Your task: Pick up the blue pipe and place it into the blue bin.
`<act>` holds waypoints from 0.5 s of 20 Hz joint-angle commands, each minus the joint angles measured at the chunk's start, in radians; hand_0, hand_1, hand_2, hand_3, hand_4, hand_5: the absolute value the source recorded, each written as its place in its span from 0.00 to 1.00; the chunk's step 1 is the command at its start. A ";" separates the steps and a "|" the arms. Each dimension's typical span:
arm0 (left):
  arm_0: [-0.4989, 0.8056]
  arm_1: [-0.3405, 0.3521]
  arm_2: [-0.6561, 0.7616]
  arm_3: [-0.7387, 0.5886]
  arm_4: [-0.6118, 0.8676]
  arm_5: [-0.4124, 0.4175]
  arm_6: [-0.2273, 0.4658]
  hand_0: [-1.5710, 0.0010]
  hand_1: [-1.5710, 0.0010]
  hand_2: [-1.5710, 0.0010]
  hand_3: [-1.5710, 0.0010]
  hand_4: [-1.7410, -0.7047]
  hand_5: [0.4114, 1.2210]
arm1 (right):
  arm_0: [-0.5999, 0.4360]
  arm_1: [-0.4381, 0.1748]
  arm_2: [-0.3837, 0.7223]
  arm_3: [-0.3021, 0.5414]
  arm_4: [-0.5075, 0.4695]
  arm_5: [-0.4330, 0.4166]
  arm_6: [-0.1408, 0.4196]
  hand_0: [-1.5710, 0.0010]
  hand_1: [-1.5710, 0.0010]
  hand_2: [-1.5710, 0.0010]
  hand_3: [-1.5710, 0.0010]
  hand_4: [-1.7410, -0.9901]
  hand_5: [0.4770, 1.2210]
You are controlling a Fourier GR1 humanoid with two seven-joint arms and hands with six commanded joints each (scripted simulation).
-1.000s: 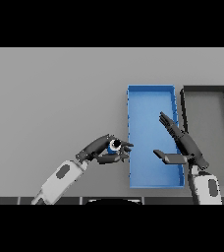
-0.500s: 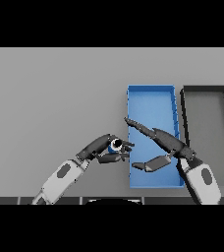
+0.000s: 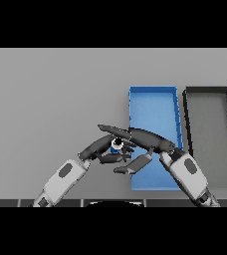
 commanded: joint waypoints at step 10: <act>-0.017 0.049 -0.026 -0.010 -0.104 -0.001 0.028 0.37 0.43 0.44 0.53 0.15 1.00 | -0.127 0.098 0.050 0.158 0.025 0.066 0.019 0.70 0.68 0.68 0.76 0.47 0.08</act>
